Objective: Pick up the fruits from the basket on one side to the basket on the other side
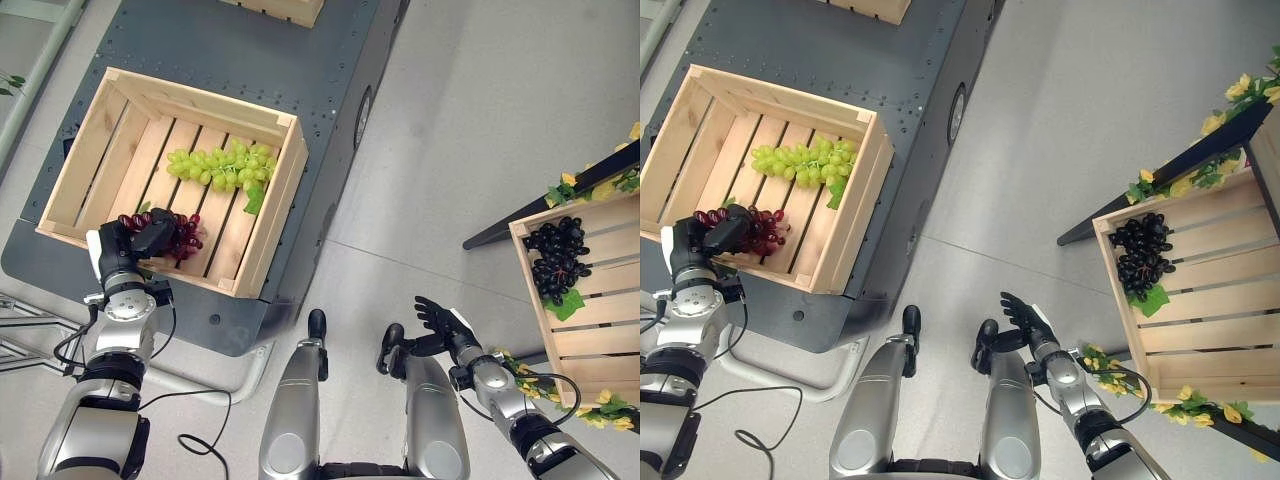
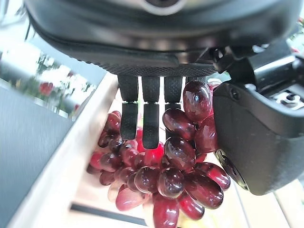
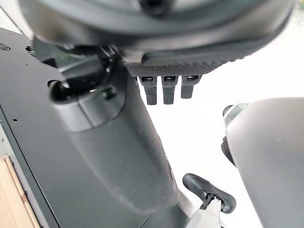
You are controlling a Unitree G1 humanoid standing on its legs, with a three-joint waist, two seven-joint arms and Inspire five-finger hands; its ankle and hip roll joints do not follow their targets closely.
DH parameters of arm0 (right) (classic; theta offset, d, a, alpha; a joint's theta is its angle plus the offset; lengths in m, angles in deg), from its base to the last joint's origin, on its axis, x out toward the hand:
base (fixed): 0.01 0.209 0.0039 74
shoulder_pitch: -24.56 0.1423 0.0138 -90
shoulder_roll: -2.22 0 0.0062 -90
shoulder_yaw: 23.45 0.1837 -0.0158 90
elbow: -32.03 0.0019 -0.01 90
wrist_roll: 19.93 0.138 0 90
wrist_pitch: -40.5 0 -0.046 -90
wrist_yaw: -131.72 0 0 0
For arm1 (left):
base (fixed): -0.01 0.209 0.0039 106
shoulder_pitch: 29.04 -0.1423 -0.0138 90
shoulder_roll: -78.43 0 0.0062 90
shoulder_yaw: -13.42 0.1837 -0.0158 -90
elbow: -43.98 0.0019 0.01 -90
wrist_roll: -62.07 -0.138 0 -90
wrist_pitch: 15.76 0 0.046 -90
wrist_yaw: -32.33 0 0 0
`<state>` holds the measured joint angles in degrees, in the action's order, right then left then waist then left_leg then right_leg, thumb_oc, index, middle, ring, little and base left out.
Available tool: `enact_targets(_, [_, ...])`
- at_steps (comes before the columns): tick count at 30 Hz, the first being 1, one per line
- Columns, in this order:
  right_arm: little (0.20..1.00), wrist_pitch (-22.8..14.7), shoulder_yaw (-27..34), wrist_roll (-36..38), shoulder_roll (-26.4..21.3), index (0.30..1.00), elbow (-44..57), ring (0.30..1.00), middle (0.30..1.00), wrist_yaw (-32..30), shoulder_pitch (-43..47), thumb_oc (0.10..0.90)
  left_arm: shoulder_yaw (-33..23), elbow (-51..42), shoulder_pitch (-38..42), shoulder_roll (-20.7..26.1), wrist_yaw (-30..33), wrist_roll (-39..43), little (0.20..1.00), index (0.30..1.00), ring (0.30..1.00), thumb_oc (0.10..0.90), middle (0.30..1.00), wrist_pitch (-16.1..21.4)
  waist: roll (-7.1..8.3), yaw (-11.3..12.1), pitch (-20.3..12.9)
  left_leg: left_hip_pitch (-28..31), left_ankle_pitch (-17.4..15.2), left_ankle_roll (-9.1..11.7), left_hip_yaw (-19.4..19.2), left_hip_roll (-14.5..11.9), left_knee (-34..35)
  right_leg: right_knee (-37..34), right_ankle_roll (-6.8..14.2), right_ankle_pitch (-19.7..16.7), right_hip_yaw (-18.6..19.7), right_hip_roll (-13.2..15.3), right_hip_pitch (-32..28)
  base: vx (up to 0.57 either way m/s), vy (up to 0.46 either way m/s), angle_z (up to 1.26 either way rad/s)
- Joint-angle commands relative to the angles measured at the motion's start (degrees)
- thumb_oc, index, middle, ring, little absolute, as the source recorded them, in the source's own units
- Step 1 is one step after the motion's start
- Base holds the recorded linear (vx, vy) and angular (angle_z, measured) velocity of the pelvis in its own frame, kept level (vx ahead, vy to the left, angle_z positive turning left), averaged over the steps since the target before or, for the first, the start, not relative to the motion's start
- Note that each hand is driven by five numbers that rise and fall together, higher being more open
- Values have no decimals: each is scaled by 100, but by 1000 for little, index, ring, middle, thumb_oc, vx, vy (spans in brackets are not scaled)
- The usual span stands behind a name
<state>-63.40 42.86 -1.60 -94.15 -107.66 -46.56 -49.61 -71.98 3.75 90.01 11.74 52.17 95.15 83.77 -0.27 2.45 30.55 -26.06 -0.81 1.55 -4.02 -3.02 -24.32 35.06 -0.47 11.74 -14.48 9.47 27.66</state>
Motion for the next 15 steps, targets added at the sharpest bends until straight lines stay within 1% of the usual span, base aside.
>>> enact_targets(1, [900,-120,155,-123,11,900,458,900,900,-172,-239,800,-686,-497,-193,127,-97,901,300,300,300,400,300,899,-67,-33,-91,436,-610,-364,-223,286,-330,-177,-34,-50,95,-44,-571,0,0,0])
enact_targets(3, [900,-112,164,-143,25,900,495,900,900,-167,-307,800,-724,-668,-269,-24,-141,1131,300,300,300,400,300,1093,-65,-45,-134,507,-634,-375,-230,296,-324,-191,-41,-39,113,-43,-638,0,0,0])
enact_targets(4, [900,-106,165,-151,28,900,503,900,900,-165,-323,800,-738,-697,-279,-56,-148,1161,300,300,300,400,300,1129,-65,-49,-143,522,-637,-376,-229,299,-324,-194,-42,-40,121,-41,-653,11,6,-3])
enact_targets(5, [900,-120,167,-162,41,900,500,900,900,-169,-356,800,-767,-782,-282,-135,-265,1350,300,300,300,400,300,1258,-66,-56,-171,572,-645,-382,-222,308,-311,-202,-39,-44,141,-37,-691,0,0,0])
enact_targets(8, [900,-170,154,-134,78,900,529,900,900,-162,-409,800,-776,-989,-256,-224,-351,1383,300,300,300,400,300,1371,-68,-64,-239,729,-658,-394,-210,329,-237,-290,-18,-69,168,-41,-823,0,0,0])
enact_targets(11, [900,-262,162,-117,111,900,598,900,900,-133,-466,800,-789,-1185,-281,-230,-433,1283,300,300,300,400,300,1420,-79,-69,-328,893,-650,-404,-189,349,-116,-446,25,-129,202,-54,-966,1,-6,-1])
enact_targets(13, [900,-259,156,-108,134,900,679,900,900,-133,-499,800,-775,-1274,-300,-235,-379,1226,300,300,300,400,300,1405,-89,-75,-378,987,-637,-405,-174,359,-40,-540,42,-157,217,-61,-1053,2,-16,-4])
enact_targets(14, [900,-317,160,-90,148,900,750,900,900,-100,-535,800,-762,-1363,-334,-226,-306,1023,300,300,300,400,300,1415,-104,-81,-439,1094,-621,-403,-148,378,51,-643,65,-187,238,-65,-1155,10,-18,-4])
enact_targets(15, [900,-297,164,-83,156,900,797,900,900,-86,-553,800,-762,-1399,-352,-217,-259,892,300,300,300,400,300,1402,-114,-85,-493,1137,-598,-400,-140,384,117,-715,70,-214,244,-72,-1197,17,-21,-5])
